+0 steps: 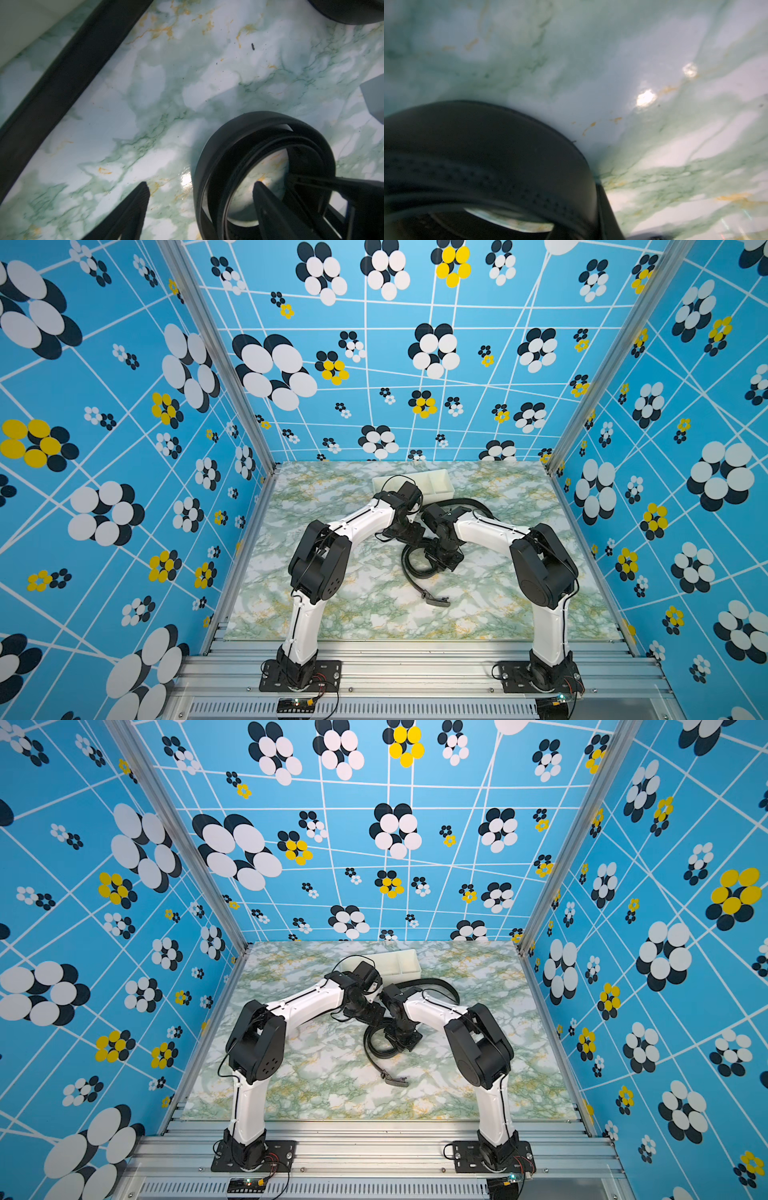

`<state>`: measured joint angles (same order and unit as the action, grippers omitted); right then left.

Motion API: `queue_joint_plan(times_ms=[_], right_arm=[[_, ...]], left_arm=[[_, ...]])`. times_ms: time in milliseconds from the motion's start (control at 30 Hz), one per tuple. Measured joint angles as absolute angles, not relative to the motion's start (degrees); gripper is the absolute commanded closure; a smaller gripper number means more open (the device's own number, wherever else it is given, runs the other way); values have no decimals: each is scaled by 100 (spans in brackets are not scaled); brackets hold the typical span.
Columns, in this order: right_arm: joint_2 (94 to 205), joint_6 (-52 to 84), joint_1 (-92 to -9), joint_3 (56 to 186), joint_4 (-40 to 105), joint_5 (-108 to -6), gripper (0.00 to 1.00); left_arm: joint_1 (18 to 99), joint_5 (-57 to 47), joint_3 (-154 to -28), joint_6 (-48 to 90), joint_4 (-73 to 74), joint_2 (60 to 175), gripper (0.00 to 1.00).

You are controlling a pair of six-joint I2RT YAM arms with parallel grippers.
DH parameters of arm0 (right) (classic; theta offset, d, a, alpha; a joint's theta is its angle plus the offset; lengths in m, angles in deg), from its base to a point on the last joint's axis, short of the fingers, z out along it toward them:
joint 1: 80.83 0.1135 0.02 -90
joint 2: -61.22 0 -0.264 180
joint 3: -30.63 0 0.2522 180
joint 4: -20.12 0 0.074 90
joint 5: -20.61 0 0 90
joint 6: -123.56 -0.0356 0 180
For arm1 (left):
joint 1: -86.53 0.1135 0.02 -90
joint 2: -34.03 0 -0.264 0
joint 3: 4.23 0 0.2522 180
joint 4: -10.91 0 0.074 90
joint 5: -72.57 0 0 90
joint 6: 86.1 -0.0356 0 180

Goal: Place the belts into the storage roll
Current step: Roll the belt at the center of the board.

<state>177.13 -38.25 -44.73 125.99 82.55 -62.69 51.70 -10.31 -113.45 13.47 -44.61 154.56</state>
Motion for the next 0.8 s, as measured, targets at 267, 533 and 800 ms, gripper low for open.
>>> queue_joint_plan(times_ms=[267, 533, 800], right_arm=[[17716, -3954, -4445, 12599, 8224, -6267, 100], [17716, -4078, -4392, 12599, 8167, -6300, 100], [17700, -4127, -4370, 12571, 8128, -6333, 100]], left_arm=[[5148, -975, -11428, 1135, -4461, 15653, 43], [5098, -1073, -11279, 1034, -4417, 15653, 27], [5133, -1012, -10877, 982, -4277, 15576, 36]])
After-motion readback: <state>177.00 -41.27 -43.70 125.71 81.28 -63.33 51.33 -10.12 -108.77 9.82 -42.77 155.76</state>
